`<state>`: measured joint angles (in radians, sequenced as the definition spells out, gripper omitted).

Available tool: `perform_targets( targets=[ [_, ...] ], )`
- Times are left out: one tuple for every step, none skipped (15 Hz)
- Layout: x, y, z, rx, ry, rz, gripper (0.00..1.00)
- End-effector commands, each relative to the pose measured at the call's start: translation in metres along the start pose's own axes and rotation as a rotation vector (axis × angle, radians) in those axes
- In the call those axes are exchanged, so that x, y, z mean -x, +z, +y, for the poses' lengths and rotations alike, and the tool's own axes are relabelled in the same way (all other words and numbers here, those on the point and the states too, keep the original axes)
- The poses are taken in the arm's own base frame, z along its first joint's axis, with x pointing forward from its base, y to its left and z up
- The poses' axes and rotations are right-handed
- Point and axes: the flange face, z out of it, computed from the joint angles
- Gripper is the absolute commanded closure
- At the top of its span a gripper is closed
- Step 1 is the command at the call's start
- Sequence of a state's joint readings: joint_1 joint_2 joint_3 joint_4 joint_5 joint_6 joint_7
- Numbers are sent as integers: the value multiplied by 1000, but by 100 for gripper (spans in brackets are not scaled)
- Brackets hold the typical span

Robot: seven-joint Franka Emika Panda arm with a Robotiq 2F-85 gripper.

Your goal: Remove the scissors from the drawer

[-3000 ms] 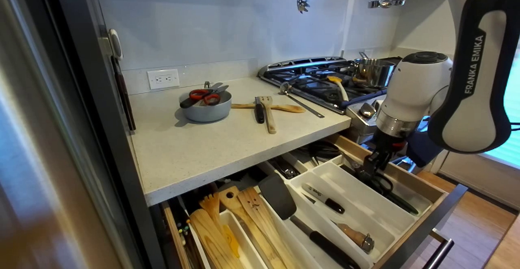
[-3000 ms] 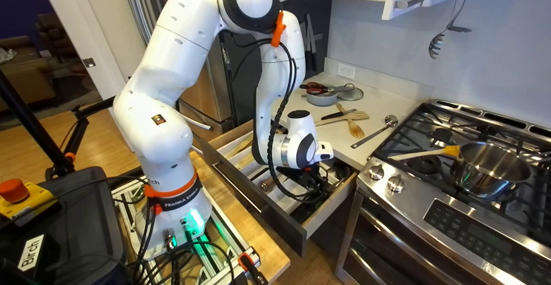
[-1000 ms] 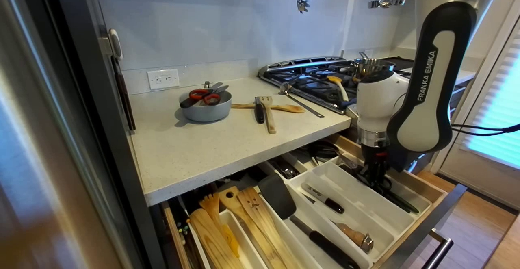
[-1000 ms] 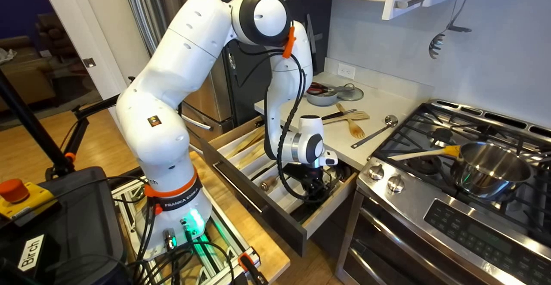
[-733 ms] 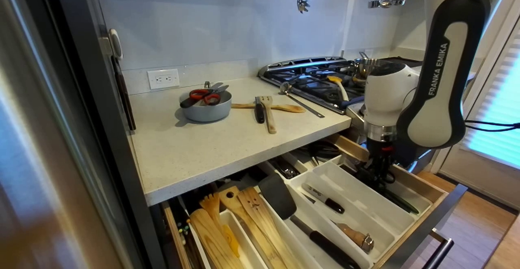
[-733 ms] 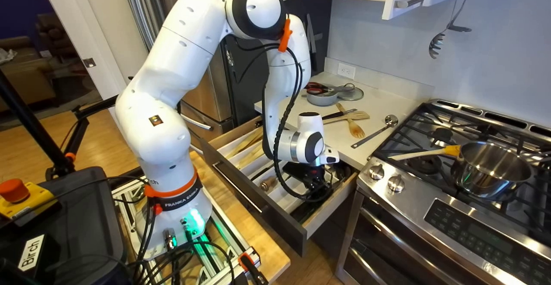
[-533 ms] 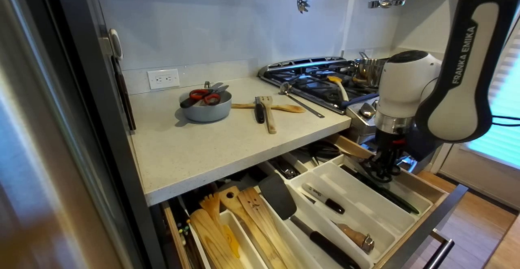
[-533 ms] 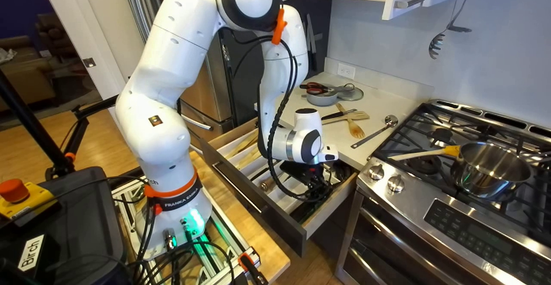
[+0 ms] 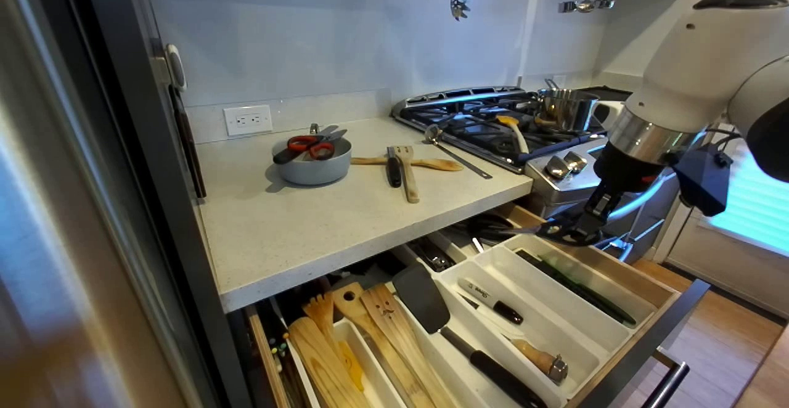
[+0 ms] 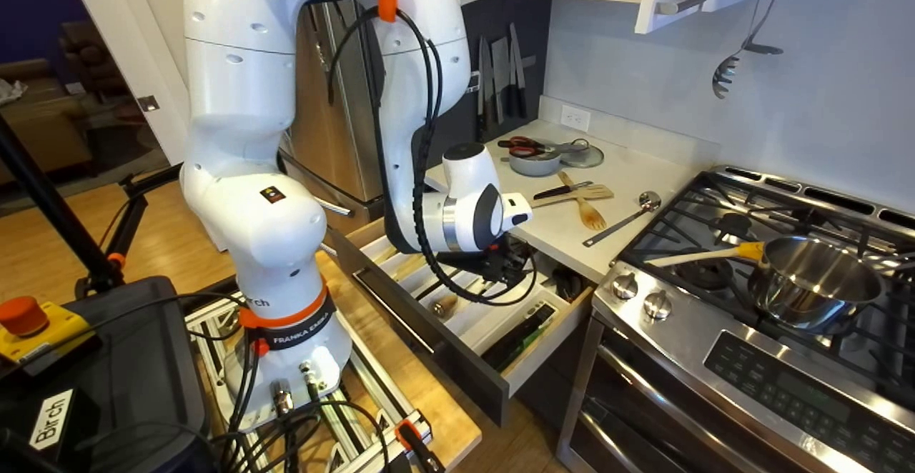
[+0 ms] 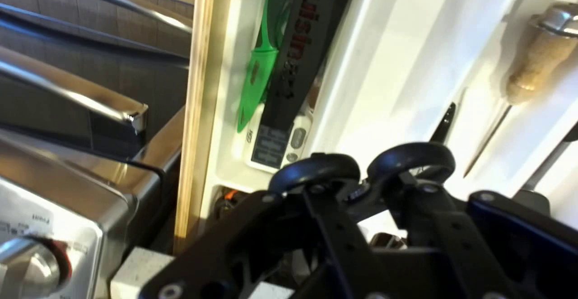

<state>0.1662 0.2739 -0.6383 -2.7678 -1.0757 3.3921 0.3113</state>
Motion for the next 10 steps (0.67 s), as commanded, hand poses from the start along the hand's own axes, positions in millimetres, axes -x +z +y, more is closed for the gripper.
perform_targets(
  targets=[
    [-5,-37,2,4,-65,83,92],
    [-5,-44,4,3,-75,101,92],
    [-3,-52,6,-2,-78,123,92],
    [3,-64,5,-7,-78,148,92],
    [12,-77,1,-13,-80,175,92],
    [14,-84,8,-21,-74,200,92],
    [14,-98,16,-18,-62,244,92],
    [13,-112,22,-10,-30,290,92],
    [21,-124,13,-16,-3,334,92],
    [15,-130,23,-10,44,359,92]
  ],
)
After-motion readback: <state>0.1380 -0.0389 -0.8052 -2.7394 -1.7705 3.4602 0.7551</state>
